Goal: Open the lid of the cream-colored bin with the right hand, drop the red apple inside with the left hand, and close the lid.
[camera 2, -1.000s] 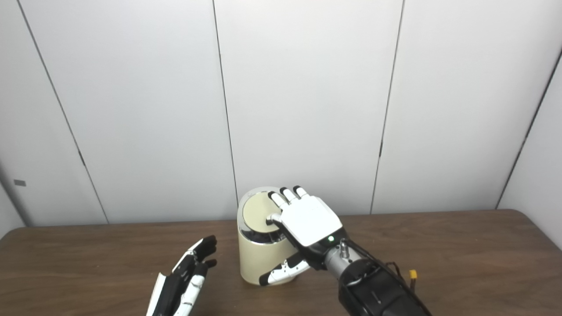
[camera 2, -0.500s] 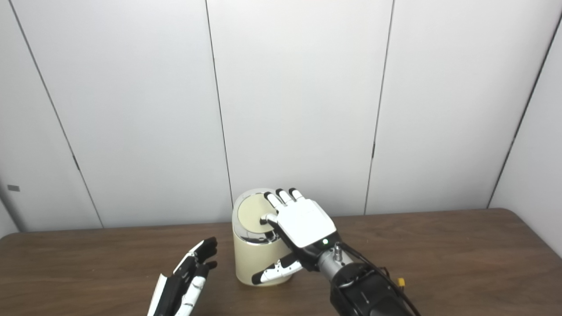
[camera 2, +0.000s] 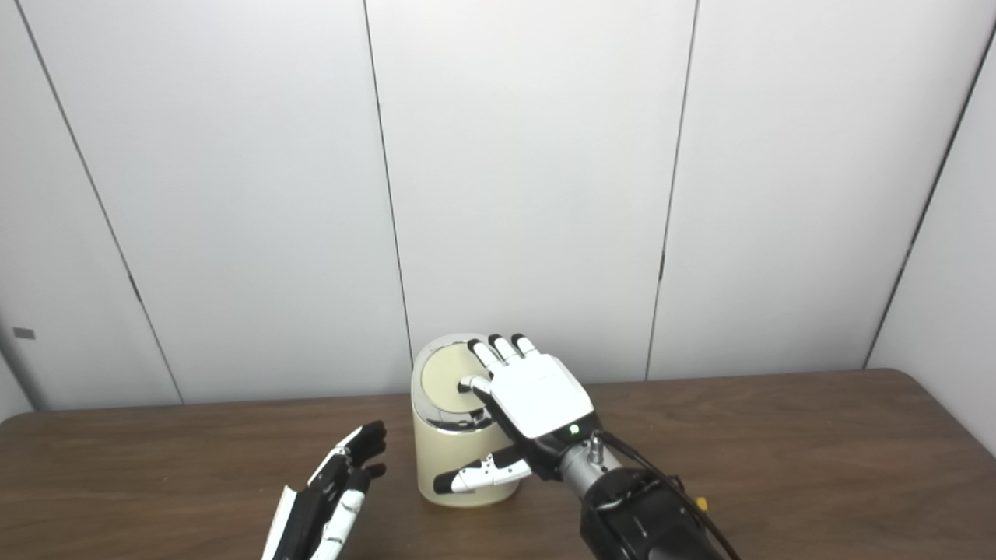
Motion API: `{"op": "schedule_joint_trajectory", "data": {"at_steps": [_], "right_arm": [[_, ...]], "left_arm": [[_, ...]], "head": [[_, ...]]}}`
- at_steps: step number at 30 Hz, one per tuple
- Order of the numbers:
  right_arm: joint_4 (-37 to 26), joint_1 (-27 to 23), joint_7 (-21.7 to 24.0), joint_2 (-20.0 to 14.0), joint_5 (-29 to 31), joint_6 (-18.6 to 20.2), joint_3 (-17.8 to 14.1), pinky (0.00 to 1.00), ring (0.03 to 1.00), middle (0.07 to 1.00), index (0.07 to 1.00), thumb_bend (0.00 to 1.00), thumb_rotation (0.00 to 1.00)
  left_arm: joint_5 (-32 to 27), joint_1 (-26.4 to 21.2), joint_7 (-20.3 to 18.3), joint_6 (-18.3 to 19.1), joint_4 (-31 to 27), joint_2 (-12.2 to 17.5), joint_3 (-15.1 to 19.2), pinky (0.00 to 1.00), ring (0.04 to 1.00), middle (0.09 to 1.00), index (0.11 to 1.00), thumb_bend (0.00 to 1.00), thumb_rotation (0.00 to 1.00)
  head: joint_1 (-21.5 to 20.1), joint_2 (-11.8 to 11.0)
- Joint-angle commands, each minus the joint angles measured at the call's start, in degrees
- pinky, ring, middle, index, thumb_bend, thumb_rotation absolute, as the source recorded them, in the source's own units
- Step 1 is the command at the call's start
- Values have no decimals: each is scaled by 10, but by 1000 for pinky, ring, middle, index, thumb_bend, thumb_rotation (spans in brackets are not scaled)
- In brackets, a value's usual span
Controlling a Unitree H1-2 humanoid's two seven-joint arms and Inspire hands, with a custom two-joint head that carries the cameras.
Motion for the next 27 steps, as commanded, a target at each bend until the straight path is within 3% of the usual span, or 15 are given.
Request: {"op": "schedule_joint_trajectory", "data": {"at_steps": [1,5,7,10,14,27], "right_arm": [[30,28,47,-8,16,18,3,1000,1000,1000,760,821,977],[1,33,0,-4,46,9,-15,1000,1000,996,772,824,923],[-12,38,-36,1,62,2,-25,1000,1000,987,839,818,872],[-17,42,-66,4,68,2,-30,1000,1000,996,928,805,878],[-19,47,-81,8,73,6,-35,1000,1000,1000,995,796,886],[-25,55,-97,7,92,6,-47,1000,1000,1000,1000,780,869]], "left_arm": [[-7,10,-3,-1,4,4,-2,819,880,885,880,546,769],[-10,9,-4,1,7,5,-1,830,883,886,883,550,778],[-9,8,-5,-1,10,7,-2,830,883,885,883,551,785],[-6,6,-3,-8,14,10,-2,827,882,886,883,536,789],[-8,4,-2,-16,21,13,-3,837,887,884,882,524,787],[-8,7,-2,-7,20,14,-3,830,883,884,878,535,775]], "head": [[-2,-1],[-5,-4],[-7,-6],[-9,-8],[-11,-9],[-14,-13]]}}
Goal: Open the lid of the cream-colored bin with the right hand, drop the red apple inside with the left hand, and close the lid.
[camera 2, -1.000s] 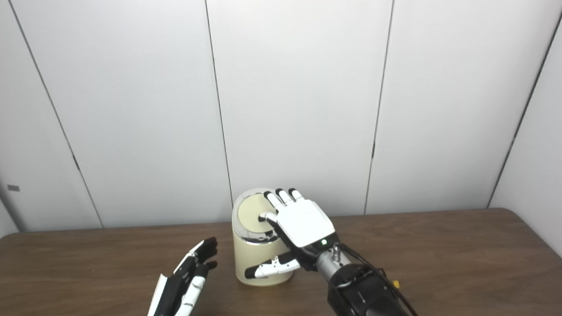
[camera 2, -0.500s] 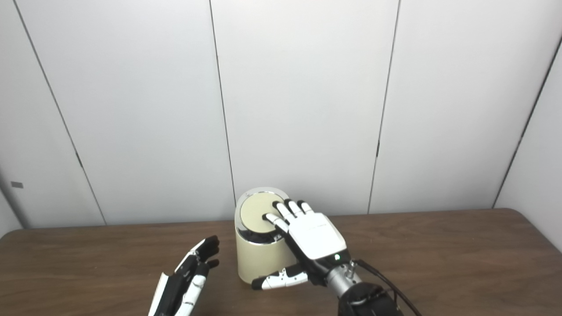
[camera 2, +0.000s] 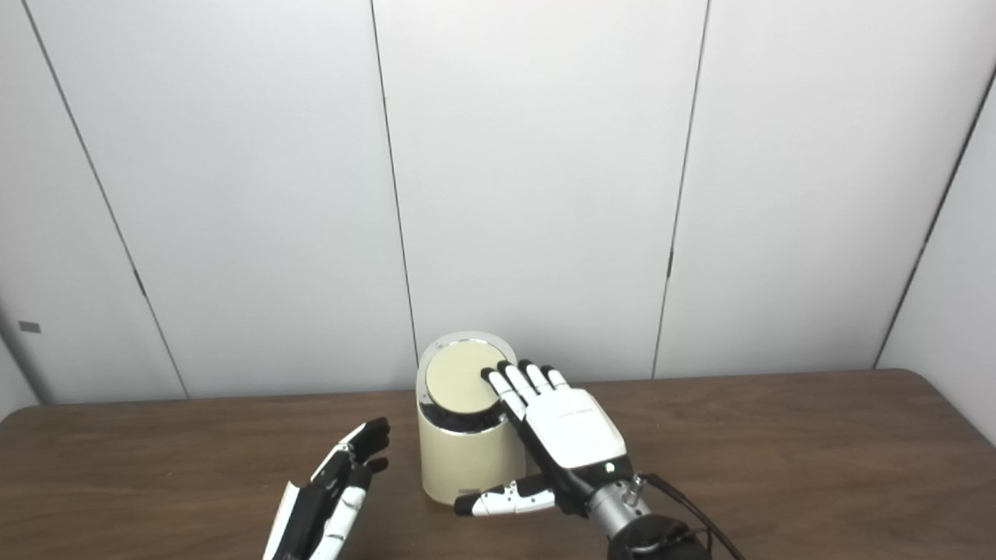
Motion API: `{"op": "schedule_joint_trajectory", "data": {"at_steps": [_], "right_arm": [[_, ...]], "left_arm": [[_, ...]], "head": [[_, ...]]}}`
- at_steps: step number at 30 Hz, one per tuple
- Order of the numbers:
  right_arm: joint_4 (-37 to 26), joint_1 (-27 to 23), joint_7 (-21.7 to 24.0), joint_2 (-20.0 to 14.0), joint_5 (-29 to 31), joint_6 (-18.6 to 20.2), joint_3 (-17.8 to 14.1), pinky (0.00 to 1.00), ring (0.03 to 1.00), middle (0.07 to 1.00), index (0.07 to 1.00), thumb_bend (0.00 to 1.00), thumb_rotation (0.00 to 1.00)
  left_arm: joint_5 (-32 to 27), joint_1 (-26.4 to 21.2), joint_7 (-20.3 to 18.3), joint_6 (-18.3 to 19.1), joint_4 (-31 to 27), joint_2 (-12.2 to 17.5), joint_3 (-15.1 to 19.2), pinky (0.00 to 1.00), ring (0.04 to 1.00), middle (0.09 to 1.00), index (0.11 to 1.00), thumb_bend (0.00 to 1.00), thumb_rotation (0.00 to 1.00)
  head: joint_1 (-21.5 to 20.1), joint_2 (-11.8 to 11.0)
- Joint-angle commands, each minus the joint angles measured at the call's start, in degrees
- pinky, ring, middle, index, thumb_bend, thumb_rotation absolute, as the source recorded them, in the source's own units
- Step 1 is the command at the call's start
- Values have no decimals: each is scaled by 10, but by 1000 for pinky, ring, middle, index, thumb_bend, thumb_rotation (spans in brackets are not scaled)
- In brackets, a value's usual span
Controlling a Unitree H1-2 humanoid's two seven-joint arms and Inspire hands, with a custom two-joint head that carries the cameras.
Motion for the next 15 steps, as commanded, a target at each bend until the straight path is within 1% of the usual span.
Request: {"op": "schedule_joint_trajectory", "data": {"at_steps": [1,3,5,6,8,9,10,11,12,14,15], "right_arm": [[-14,-16,-20,1,10,-2,-12,1000,1000,1000,1000,780,864],[-15,-13,-33,4,22,-7,-19,1000,1000,1000,1000,782,846],[-16,-9,-55,6,34,-15,-28,1000,1000,1000,1000,760,844],[-11,-5,-78,9,51,-27,-37,1000,1000,1000,1000,755,845],[2,1,-119,10,80,-55,-50,1000,1000,1000,1000,712,822],[15,5,-151,10,102,-80,-61,1000,1000,1000,1000,704,818],[30,10,-184,12,126,-108,-75,1000,1000,1000,1000,638,842],[42,13,-208,13,144,-129,-84,1000,1000,1000,1000,544,859],[55,17,-228,14,167,-154,-94,1000,1000,1000,1000,512,866],[76,24,-250,13,211,-195,-111,1000,1000,1000,987,412,876],[86,31,-256,11,235,-216,-119,996,999,998,970,395,845]], "left_arm": [[0,11,0,-4,18,8,2,831,883,881,877,532,767],[0,11,-1,-3,16,8,1,838,887,882,879,531,761],[0,10,-2,-3,17,9,1,839,887,886,881,526,768],[-1,10,-2,-3,18,9,1,839,887,887,882,526,770],[-1,9,-1,0,18,9,2,838,887,890,881,526,786],[2,8,2,-1,20,9,3,838,888,891,881,526,790],[4,6,6,-3,23,8,4,833,887,889,878,507,801],[6,4,8,-5,25,7,5,829,881,881,871,462,818],[8,3,13,-5,28,6,7,828,879,879,869,447,825],[10,1,20,-1,32,4,10,828,876,871,862,369,853],[12,1,24,3,31,3,12,834,879,872,861,340,870]], "head": [[-1,-1],[-2,-1],[-4,1],[-6,0],[-5,-2],[-4,-2],[-5,-2],[-5,-3],[-5,-4],[-7,-4],[-8,-4]]}}
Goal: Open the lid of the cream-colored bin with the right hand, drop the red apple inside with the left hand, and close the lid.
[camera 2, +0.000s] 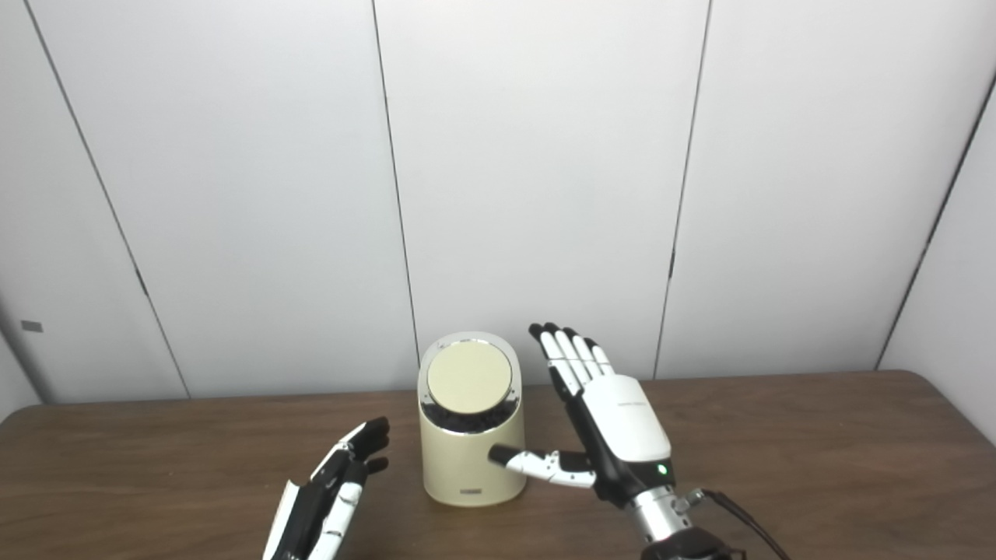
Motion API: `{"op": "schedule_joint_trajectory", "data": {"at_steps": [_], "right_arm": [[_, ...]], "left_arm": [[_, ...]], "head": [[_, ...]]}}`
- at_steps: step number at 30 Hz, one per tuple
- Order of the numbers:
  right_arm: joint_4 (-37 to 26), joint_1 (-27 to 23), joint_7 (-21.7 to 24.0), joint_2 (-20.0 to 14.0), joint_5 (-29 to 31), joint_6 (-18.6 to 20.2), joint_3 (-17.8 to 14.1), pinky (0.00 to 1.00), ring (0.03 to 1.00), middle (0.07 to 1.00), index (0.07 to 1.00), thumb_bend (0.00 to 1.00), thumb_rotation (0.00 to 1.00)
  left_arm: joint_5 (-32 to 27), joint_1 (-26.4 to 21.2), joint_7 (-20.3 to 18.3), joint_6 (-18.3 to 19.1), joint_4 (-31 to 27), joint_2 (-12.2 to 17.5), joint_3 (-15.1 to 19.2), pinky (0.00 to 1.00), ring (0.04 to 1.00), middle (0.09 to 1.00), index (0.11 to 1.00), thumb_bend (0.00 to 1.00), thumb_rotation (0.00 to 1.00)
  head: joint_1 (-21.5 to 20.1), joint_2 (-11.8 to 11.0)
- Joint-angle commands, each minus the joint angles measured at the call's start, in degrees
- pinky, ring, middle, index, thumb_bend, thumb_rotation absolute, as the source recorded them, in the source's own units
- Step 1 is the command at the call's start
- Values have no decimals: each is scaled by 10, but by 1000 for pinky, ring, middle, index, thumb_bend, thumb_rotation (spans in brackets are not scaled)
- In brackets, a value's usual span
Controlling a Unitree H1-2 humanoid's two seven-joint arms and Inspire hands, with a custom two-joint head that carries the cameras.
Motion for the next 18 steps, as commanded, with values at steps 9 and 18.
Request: {"op": "schedule_joint_trajectory", "data": {"at_steps": [9,18], "right_arm": [[60,47,-60,-5,161,-160,-31,789,874,885,859,288,746],[51,101,-24,33,250,-124,-52,815,856,844,813,242,736]], "left_arm": [[-3,7,11,17,22,7,10,854,906,903,897,245,949],[-2,10,13,18,16,15,16,841,893,888,882,258,866]], "head": [[-5,-1],[-9,-4]]}}
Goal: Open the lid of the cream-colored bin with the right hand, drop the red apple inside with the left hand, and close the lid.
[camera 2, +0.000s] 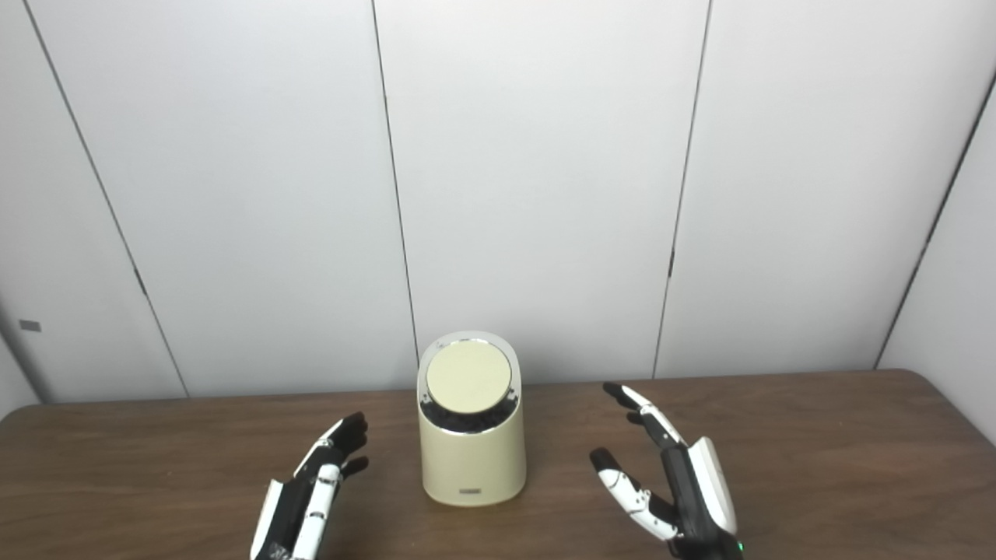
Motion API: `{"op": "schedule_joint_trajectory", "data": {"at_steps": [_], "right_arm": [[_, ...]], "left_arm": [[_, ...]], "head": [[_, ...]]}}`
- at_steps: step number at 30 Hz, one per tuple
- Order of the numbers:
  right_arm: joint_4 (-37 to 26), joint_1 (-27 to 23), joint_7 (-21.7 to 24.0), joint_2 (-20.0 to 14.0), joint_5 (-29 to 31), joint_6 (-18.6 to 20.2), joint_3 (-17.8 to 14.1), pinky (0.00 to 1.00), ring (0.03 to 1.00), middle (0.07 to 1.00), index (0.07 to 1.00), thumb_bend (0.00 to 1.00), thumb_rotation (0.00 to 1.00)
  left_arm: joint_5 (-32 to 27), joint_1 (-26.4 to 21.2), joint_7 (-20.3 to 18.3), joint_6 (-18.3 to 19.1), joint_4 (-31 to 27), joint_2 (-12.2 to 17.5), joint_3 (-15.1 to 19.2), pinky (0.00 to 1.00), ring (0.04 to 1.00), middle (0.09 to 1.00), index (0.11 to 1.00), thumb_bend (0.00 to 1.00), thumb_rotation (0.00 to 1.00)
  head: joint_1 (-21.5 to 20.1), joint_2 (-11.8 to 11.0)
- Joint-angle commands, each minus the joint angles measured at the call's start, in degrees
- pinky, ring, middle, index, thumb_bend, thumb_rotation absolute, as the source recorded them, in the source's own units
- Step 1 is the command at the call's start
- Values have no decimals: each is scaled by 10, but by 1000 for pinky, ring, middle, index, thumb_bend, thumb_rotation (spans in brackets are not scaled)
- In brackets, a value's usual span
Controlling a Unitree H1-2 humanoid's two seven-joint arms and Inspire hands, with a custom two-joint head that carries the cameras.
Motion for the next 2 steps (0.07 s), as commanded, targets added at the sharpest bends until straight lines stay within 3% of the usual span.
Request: {"op": "schedule_joint_trajectory", "data": {"at_steps": [1,2], "right_arm": [[-5,31,16,22,32,-4,-2,817,857,844,814,232,712],[-4,35,20,24,39,-4,-3,811,855,843,815,214,671]], "left_arm": [[9,16,-1,-18,11,17,2,840,895,891,884,260,874],[6,17,-3,-17,9,18,2,837,897,895,888,246,881]], "head": [[-4,2],[-4,2]]}}
